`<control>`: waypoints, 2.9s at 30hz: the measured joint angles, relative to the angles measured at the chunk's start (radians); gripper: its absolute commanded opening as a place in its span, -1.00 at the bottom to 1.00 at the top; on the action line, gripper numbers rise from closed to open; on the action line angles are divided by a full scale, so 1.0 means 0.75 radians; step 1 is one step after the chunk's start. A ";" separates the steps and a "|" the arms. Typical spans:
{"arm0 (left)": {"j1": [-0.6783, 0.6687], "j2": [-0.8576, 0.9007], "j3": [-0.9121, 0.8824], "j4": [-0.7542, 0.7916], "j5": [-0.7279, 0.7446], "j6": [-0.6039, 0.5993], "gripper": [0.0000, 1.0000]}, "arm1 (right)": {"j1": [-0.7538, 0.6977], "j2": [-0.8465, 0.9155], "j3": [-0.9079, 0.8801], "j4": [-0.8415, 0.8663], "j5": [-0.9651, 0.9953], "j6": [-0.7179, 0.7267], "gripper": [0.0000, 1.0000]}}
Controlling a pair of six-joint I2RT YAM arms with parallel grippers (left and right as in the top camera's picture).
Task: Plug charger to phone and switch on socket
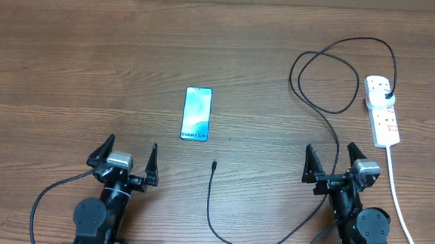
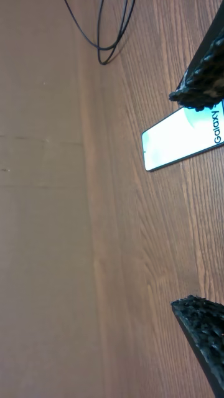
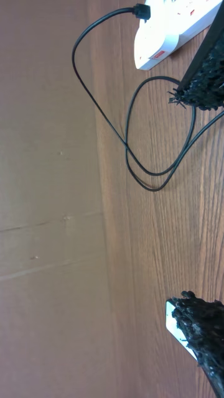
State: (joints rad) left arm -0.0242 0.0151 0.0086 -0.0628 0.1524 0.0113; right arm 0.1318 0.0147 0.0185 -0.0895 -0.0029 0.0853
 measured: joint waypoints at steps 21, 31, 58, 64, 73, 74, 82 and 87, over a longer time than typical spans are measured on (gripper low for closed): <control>0.000 0.000 0.000 0.000 0.000 0.000 0.99 | 0.000 0.000 0.000 -0.001 -0.001 -0.001 1.00; 0.000 0.000 0.000 0.002 0.000 0.000 0.99 | 0.000 0.000 0.000 -0.001 0.001 -0.001 1.00; 0.000 0.344 0.867 -0.636 0.147 -0.012 0.99 | 0.000 0.000 0.000 -0.001 -0.001 0.000 1.00; 0.000 0.857 1.462 -1.037 0.247 0.008 0.99 | 0.000 0.000 0.000 -0.001 0.000 -0.001 1.00; 0.000 1.690 2.352 -1.749 0.315 0.085 0.99 | 0.001 -0.001 0.000 -0.001 0.000 -0.001 1.00; 0.000 1.754 2.405 -1.790 0.317 0.090 0.99 | 0.001 -0.001 0.000 0.000 0.000 -0.001 0.99; 0.000 2.159 2.531 -1.847 0.401 -0.052 0.99 | 0.001 -0.001 0.000 -0.002 -0.001 -0.001 1.00; 0.000 2.336 2.532 -1.791 0.428 -0.219 0.85 | 0.001 -0.001 0.000 -0.001 0.000 -0.001 1.00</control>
State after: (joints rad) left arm -0.0242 1.7672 1.9076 -1.4063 0.4736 -0.1528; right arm 0.1326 0.0139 0.0185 -0.0902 -0.0029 0.0849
